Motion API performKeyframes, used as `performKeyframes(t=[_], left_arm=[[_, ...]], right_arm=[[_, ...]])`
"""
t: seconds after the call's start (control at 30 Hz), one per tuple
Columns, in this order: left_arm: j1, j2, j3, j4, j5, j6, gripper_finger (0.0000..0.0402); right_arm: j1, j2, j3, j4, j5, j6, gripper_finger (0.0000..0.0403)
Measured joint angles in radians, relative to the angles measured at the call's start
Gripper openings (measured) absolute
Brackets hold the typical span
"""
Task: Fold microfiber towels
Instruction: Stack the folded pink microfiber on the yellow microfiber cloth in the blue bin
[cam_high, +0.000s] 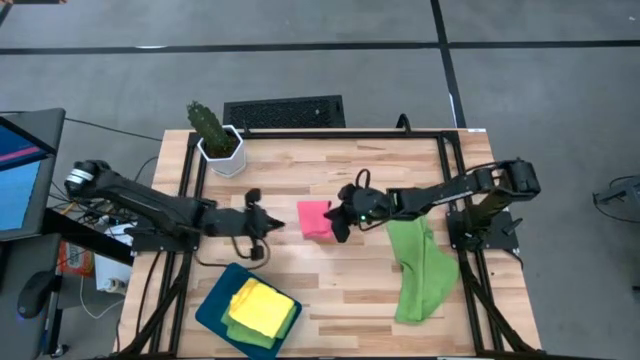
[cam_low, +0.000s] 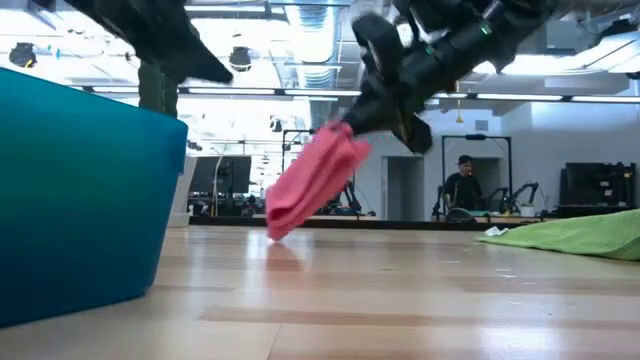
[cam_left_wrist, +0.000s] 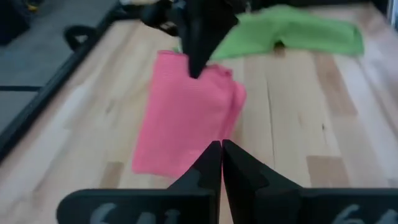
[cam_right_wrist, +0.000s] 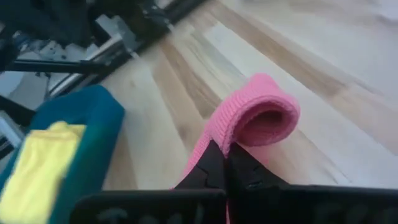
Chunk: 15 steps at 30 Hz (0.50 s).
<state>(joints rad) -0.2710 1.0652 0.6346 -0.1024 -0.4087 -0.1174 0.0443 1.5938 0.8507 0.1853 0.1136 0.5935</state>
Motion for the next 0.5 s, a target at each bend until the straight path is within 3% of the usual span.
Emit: performKeyframes(t=[0.2, 0.5], left_arm=[[-0.041, -0.199, 0.0, -0.126, -0.116, -0.078, 0.0006], [-0.051, -0.359, 0.0, -0.191, -0.177, -0.045, 0.0006]], right_arm=[[0.041, 0.0, 0.143, -0.08, -0.003, -0.026, 0.0005], [0.204, 0.053, 0.287, -0.068, 0.208, 0.106, 0.0005]])
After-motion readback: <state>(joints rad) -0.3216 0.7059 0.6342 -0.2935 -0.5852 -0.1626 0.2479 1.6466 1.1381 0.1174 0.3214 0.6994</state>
